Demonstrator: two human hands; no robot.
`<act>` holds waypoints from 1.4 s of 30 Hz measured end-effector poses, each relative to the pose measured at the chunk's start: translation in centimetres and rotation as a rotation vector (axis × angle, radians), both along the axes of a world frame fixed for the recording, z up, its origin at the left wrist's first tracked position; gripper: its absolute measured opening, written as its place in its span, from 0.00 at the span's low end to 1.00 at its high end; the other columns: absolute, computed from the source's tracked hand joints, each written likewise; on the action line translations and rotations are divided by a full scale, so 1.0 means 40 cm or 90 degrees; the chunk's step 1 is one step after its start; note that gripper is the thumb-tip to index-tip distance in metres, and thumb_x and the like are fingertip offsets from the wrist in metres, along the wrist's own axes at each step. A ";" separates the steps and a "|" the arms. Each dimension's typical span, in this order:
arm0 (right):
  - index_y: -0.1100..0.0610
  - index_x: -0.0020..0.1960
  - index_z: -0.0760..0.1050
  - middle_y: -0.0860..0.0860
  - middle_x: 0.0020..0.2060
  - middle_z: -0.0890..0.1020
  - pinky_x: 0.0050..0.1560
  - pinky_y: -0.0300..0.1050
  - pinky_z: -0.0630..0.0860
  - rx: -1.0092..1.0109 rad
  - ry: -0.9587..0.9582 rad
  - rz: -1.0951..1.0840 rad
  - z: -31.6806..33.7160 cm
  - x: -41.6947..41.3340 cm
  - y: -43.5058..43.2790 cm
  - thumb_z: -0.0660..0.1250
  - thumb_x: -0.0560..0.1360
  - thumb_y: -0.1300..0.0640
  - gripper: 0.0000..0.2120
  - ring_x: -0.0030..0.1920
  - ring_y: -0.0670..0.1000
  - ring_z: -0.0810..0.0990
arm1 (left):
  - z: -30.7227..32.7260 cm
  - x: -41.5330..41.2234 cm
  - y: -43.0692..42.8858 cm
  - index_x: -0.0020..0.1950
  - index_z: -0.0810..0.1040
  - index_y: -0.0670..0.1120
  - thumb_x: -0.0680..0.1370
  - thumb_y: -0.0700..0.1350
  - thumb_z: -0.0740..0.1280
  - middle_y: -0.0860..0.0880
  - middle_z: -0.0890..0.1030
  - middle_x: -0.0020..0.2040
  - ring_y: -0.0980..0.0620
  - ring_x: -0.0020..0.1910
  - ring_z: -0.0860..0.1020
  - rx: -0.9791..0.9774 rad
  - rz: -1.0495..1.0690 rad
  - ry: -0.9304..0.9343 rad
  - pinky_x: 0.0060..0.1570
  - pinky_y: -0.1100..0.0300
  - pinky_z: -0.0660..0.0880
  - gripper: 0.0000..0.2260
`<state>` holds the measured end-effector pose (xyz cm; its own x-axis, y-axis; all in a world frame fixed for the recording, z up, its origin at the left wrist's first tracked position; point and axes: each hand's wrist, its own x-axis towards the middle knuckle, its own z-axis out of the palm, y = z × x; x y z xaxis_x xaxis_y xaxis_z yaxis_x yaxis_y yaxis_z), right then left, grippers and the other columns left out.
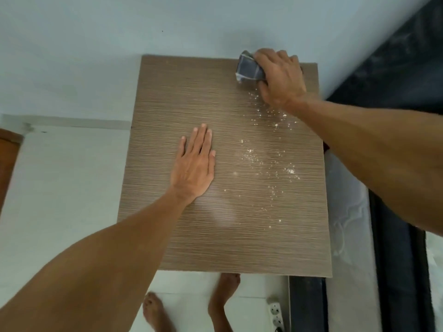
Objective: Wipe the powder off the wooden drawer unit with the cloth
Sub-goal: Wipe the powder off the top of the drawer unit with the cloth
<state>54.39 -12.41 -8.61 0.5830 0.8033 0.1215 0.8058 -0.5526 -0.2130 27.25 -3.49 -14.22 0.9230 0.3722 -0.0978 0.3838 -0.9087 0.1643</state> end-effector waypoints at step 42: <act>0.45 0.79 0.56 0.54 0.78 0.59 0.76 0.58 0.49 -0.164 0.094 -0.002 -0.098 -0.700 -0.218 0.42 0.81 0.37 0.29 0.78 0.59 0.54 | 0.029 -0.150 0.019 0.79 0.48 0.41 0.84 0.48 0.46 0.43 0.48 0.80 0.45 0.78 0.46 -0.085 -0.071 0.031 0.76 0.47 0.45 0.24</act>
<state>26.37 -21.13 -12.53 0.5814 0.7953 -0.1720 0.7750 -0.6056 -0.1807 21.27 -2.73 -13.06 0.9508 0.2488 -0.1845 0.2925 -0.9172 0.2704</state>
